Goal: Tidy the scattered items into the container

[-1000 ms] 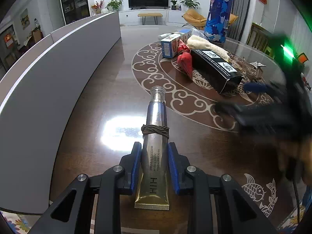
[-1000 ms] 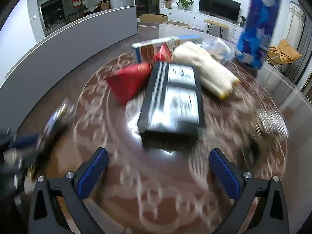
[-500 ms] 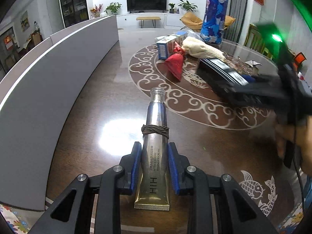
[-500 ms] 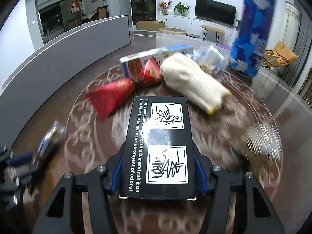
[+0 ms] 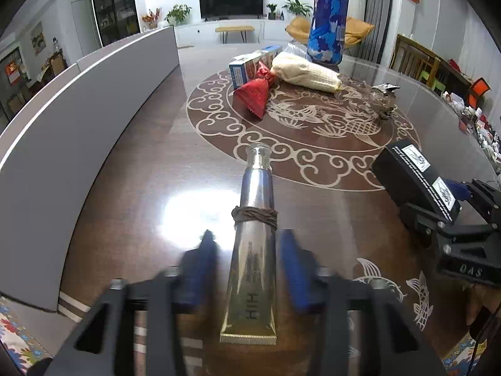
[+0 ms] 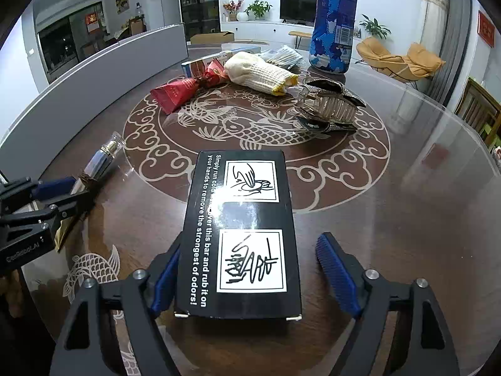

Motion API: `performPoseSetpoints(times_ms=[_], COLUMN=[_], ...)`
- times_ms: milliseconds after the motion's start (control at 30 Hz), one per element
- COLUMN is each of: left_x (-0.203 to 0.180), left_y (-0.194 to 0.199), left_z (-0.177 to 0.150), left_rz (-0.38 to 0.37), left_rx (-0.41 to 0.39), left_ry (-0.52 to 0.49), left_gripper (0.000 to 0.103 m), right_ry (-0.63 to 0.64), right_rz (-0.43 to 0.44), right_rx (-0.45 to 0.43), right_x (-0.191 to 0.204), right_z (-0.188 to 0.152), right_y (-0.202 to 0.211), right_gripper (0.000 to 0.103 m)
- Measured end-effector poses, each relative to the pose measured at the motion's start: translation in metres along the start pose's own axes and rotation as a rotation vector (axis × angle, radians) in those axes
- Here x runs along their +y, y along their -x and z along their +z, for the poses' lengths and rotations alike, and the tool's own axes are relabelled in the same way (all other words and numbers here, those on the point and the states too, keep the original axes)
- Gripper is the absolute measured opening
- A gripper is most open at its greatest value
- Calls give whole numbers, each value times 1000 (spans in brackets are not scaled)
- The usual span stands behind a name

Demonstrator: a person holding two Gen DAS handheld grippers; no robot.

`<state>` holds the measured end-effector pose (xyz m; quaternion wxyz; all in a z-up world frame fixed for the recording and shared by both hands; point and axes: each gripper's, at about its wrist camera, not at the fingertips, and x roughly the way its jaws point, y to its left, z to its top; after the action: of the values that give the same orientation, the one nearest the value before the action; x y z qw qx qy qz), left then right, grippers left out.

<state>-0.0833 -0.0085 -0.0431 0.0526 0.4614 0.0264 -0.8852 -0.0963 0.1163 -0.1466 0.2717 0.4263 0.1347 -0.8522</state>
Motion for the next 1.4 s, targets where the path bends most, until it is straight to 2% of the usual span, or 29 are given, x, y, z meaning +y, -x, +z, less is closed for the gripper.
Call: performPoseSetpoints(times_ms=[67, 100, 267, 333, 533, 900, 1400], left_x=[4, 5, 9, 10, 11, 10, 10], left_y=[-5, -7, -11, -13, -13, -12, -11], left_z=[3, 4, 5, 4, 3, 1, 0], left_rz=[7, 7, 21, 23, 16, 17, 4], left_rx=[22, 24, 29, 31, 21, -2, 7], left_ry=[11, 16, 31, 35, 30, 28, 10], left_gripper=[80, 84, 95, 103, 103, 103, 103], right_ry=[-4, -8, -19, -21, -30, -33, -36], right_rz=[1, 0, -13, -15, -23, -25, -27], right_rx=[5, 6, 14, 18, 32, 32, 34], right_x=[0, -1, -2, -2, -3, -3, -4], right_z=[0, -1, -1, -1, 0, 0, 0], right_y=[-1, -1, -1, -2, -5, -4, -5], right_gripper=[88, 90, 95, 98, 103, 103, 103])
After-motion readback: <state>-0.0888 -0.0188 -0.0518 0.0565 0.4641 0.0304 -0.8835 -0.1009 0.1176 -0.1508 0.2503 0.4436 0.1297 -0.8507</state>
